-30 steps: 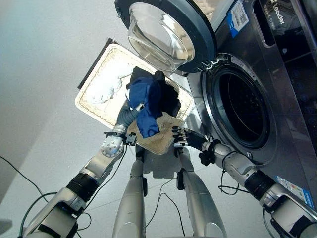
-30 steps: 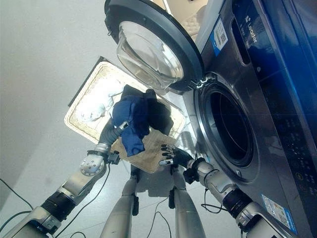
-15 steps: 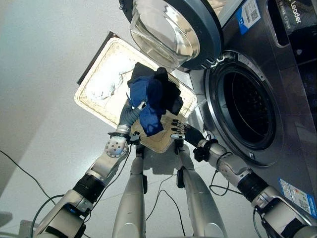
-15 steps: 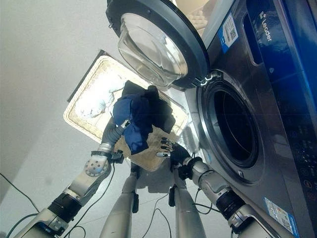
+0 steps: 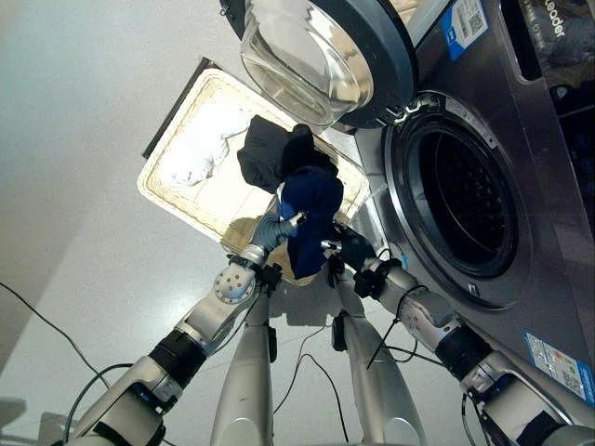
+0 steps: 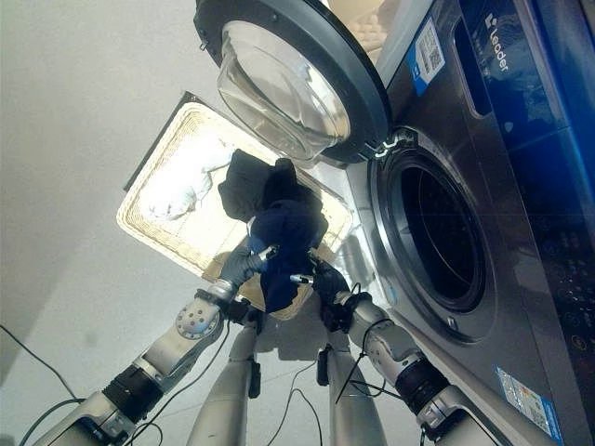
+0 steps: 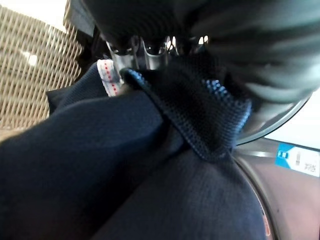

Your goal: Put the clothes into the washing machine.

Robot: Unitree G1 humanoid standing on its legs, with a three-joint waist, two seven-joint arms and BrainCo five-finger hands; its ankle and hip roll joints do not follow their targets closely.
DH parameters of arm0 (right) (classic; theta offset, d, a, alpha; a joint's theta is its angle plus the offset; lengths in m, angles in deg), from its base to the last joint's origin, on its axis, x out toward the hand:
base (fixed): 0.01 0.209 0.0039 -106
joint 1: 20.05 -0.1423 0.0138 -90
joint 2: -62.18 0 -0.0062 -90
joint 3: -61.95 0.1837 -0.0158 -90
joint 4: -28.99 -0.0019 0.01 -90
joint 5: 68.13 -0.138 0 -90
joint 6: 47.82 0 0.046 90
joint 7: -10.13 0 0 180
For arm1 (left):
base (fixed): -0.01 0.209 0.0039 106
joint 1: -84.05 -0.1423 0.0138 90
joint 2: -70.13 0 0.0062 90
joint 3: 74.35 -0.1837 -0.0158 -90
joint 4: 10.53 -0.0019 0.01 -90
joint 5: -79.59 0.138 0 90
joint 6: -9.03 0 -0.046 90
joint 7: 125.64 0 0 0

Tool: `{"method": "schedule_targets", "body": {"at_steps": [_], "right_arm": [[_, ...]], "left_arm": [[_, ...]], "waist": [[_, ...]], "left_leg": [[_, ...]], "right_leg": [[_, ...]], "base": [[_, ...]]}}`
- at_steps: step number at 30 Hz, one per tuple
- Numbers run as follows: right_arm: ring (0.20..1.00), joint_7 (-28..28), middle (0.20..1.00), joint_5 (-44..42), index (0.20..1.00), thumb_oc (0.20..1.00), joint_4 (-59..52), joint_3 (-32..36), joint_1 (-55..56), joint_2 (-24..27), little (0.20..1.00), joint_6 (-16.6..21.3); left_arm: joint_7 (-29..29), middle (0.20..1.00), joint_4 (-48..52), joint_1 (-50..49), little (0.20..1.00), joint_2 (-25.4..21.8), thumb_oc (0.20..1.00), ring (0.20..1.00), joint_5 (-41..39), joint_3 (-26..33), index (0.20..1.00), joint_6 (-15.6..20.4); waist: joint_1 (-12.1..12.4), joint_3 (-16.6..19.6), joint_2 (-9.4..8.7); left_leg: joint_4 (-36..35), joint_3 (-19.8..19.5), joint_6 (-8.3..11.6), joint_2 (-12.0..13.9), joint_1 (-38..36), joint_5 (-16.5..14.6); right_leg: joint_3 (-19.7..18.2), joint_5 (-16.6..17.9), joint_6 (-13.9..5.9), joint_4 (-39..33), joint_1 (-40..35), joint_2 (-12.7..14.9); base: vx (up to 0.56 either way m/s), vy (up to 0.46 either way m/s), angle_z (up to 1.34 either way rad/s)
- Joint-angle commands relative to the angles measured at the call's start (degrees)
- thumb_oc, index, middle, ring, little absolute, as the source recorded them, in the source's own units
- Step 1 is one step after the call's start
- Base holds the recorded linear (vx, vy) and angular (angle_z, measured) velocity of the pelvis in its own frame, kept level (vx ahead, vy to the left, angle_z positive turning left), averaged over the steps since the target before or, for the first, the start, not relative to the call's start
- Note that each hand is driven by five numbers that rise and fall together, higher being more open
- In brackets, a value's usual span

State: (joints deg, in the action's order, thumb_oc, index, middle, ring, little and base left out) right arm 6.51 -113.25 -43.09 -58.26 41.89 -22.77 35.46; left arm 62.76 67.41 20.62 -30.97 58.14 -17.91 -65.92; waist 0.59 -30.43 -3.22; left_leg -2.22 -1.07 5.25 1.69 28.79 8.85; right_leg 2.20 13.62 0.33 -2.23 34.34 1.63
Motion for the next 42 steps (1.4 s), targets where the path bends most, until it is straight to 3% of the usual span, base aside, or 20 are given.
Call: {"method": "schedule_targets", "body": {"at_steps": [1,5,13,18,20,21,23,28,32,37,38,39,40,42], "right_arm": [[1.000,-3.79,1.000,-5.76,1.000,1.000,-5.74,-2.24,0.06,-0.79,1.000,-3.23],[1.000,-7.50,1.000,-10.27,1.000,1.000,-4.74,-3.79,0.26,-1.16,1.000,-8.94],[1.000,-15.11,1.000,-16.49,1.000,1.000,-3.72,-6.50,0.73,-0.46,1.000,-15.01],[1.000,-16.96,1.000,-16.02,1.000,1.000,-3.30,-7.68,0.63,-0.18,1.000,-15.06],[0.768,-16.32,0.768,-17.06,0.768,0.768,-3.25,-8.09,0.55,0.23,0.768,-12.20],[0.200,-14.92,0.200,-19.36,0.200,0.200,-2.91,-7.91,0.49,-0.10,0.200,-9.31],[0.200,-12.27,0.200,-19.39,0.200,0.200,-2.79,-7.25,0.58,-0.80,0.200,-3.59],[0.200,-6.64,0.200,-15.70,0.200,0.200,-3.70,-5.69,1.24,-1.90,0.200,3.53],[0.200,-2.05,0.200,-11.92,0.200,0.200,-4.85,-3.96,2.26,-2.29,0.200,7.14],[0.200,0.20,0.200,-9.46,0.200,0.200,-4.58,-1.70,3.41,-1.97,0.200,8.02],[0.404,0.39,0.404,-9.31,0.404,0.404,-4.51,-1.61,3.46,-1.98,0.404,8.06],[0.959,1.47,0.959,-8.27,0.959,0.959,-4.26,-1.21,3.69,-1.99,0.959,8.33],[1.000,2.36,1.000,-7.31,1.000,1.000,-4.24,-0.57,4.01,-1.64,1.000,8.31],[1.000,2.81,1.000,-7.19,1.000,1.000,-4.24,-0.43,4.05,-1.54,1.000,8.32]], "left_arm": [[-1.45,0.200,4.83,1.42,0.200,1.51,0.200,0.200,3.47,-0.27,0.200,4.03],[-2.27,0.200,4.70,3.04,0.200,1.47,0.200,0.200,5.70,-2.25,0.200,4.82],[-4.99,0.200,4.37,5.80,0.200,0.14,0.200,0.200,5.66,-5.35,0.200,5.54],[-8.77,0.200,4.71,7.08,0.200,-0.17,0.200,0.200,4.11,-6.91,0.200,5.34],[-11.34,0.200,4.50,7.51,0.200,0.20,0.200,0.200,0.84,-7.82,0.200,4.92],[-11.41,0.200,4.64,7.89,0.200,0.30,0.200,0.200,-1.03,-8.84,0.200,4.55],[-10.98,0.200,4.06,7.58,0.200,0.98,0.200,0.200,-3.76,-8.69,0.200,4.19],[-6.45,0.200,3.21,5.62,0.200,2.23,0.200,0.200,-5.64,-7.48,0.200,3.75],[-1.39,0.200,2.86,2.65,0.200,3.08,0.200,0.200,-4.59,-4.37,0.200,4.86],[3.85,0.200,2.18,-0.50,0.200,3.71,0.200,0.200,-2.71,-0.75,0.200,8.13],[3.95,0.200,2.17,-0.61,0.200,3.77,0.200,0.200,-2.58,-0.57,0.200,8.23],[5.28,0.200,2.13,-1.10,0.200,3.95,0.200,0.200,-1.59,0.20,0.200,8.82],[6.57,0.200,2.31,-1.65,0.200,3.78,0.200,0.200,-1.39,1.34,0.200,9.83],[7.03,0.200,2.36,-1.74,0.200,3.74,0.200,0.200,-1.43,1.61,0.200,10.09]], "waist": [[-1.62,0.63,1.48],[-1.70,0.63,1.18],[-1.84,0.63,-0.07],[-2.10,0.63,-0.32],[-2.34,0.63,-0.40],[-2.62,0.63,-0.47],[-2.81,0.63,-0.68],[-3.04,0.63,-0.98],[-3.10,0.63,-0.82],[-3.00,0.63,-0.15],[-2.98,0.63,-0.12],[-2.91,0.63,0.01],[-2.87,0.63,0.20],[-2.86,0.63,0.25]], "left_leg": [[-0.06,-0.30,-4.58,-4.56,3.72,3.94],[-0.36,-0.29,-4.48,-4.42,3.65,4.10],[-0.82,-0.24,-4.29,-4.24,3.79,4.27],[-0.99,-0.21,-4.17,-4.12,4.15,4.44],[-1.02,-0.14,-4.10,-4.08,4.30,4.52],[-0.77,0.02,-3.98,-4.05,4.66,4.51],[-0.54,0.17,-3.91,-4.01,5.13,4.37],[-0.02,0.46,-3.76,-4.00,6.17,4.29],[0.27,0.69,-3.78,-4.03,6.88,4.24],[0.95,0.93,-3.71,-4.06,7.68,3.99],[0.98,0.93,-3.71,-4.07,7.69,3.98],[1.11,0.95,-3.70,-4.08,7.78,3.93],[1.19,0.99,-3.66,-4.11,7.96,3.89],[1.18,1.00,-3.64,-4.11,7.97,3.90]], "right_leg": [[0.93,-0.62,-3.24,3.80,-0.08,-0.88],[0.69,-0.50,-3.29,3.71,-0.07,-1.02],[0.65,0.34,-3.54,2.94,0.08,-1.20],[0.40,0.82,-3.54,2.68,0.52,-1.34],[0.28,0.99,-3.52,2.59,0.71,-1.43],[0.14,1.23,-3.52,2.60,1.07,-1.53],[0.31,1.39,-3.58,2.50,1.48,-1.52],[0.77,1.70,-3.59,2.25,2.23,-1.50],[0.67,1.61,-3.45,2.16,2.78,-1.65],[0.59,1.22,-3.35,2.59,3.51,-1.48],[0.58,1.21,-3.35,2.59,3.51,-1.45],[0.57,1.16,-3.33,2.59,3.56,-1.34],[0.59,1.13,-3.33,2.62,3.75,-1.23],[0.59,1.12,-3.33,2.61,3.77,-1.21]], "base": [[0.00,0.000,0.00],[0.00,0.000,0.00],[0.00,-0.014,0.00],[0.00,-0.010,-0.01],[0.00,0.000,0.00],[0.00,0.000,0.00],[0.02,-0.029,-0.04],[0.01,-0.017,-0.06],[0.00,0.003,-0.04],[0.00,0.014,-0.06],[0.00,0.009,-0.05],[0.00,0.008,-0.04],[0.00,0.000,0.00],[0.00,0.000,0.00]]}}
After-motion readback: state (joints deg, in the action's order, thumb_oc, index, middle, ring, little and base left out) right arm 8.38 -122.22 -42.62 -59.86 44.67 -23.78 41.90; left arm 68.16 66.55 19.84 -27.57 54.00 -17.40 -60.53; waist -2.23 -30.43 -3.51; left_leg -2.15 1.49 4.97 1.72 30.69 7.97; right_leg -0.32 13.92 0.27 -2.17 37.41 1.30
